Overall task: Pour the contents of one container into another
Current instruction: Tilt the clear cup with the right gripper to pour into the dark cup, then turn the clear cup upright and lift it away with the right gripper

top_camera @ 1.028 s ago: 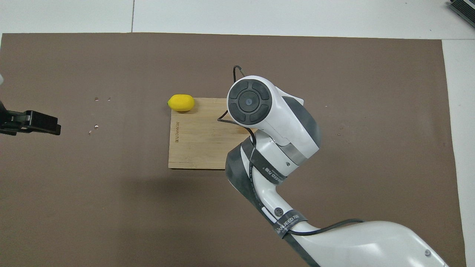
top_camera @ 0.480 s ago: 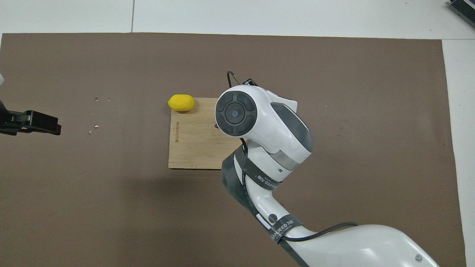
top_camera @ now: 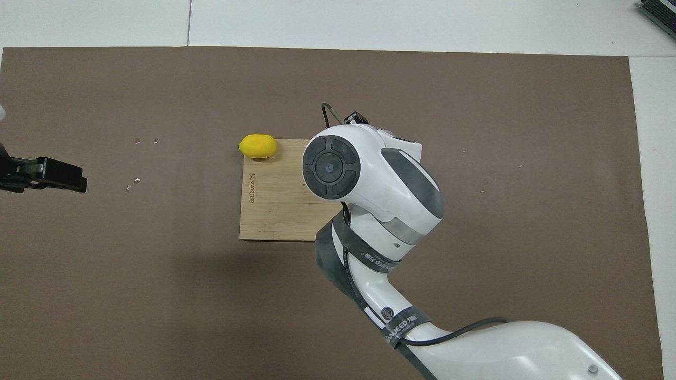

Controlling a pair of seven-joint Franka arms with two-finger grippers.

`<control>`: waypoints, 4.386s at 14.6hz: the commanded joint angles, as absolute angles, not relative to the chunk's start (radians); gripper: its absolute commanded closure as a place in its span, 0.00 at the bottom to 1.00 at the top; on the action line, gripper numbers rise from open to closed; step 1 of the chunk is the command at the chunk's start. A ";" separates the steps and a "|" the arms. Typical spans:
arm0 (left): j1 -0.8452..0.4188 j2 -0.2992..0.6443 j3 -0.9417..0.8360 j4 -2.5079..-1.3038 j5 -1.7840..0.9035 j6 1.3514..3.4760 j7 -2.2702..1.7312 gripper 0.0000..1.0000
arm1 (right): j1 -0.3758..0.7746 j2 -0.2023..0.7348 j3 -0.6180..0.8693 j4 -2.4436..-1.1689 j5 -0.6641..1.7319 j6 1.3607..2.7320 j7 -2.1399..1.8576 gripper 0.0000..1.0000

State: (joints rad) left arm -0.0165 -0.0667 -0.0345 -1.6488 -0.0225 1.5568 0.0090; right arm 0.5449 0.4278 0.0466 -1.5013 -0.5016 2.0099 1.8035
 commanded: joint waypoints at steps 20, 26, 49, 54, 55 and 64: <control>0.003 -0.087 -0.055 -1.666 -0.003 1.548 0.011 0.00 | 0.572 0.373 0.052 -1.600 -0.615 2.065 1.770 1.00; 0.002 -0.087 -0.055 -1.666 -0.005 1.548 0.011 0.00 | 0.574 0.373 0.052 -1.598 -0.615 2.062 1.770 1.00; 0.002 -0.087 -0.055 -1.666 -0.005 1.548 0.011 0.00 | 0.563 0.380 0.051 -1.548 -0.496 2.003 1.782 1.00; 0.002 -0.087 -0.057 -1.666 -0.003 1.548 0.011 0.00 | 0.548 0.387 0.040 -1.523 -0.411 1.970 1.830 1.00; 0.002 -0.087 -0.057 -1.666 -0.005 1.548 0.011 0.00 | 0.535 0.387 0.040 -1.522 -0.384 1.968 1.839 1.00; 0.002 -0.087 -0.055 -1.666 -0.003 1.548 0.011 0.00 | 0.402 0.391 0.040 -1.519 -0.091 1.947 1.838 1.00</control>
State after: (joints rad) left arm -0.0067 -0.0667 -0.0487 -1.6488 -0.0224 1.5563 0.0083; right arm 0.4458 0.3913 0.0295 -1.5232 -0.1603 1.9617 1.8231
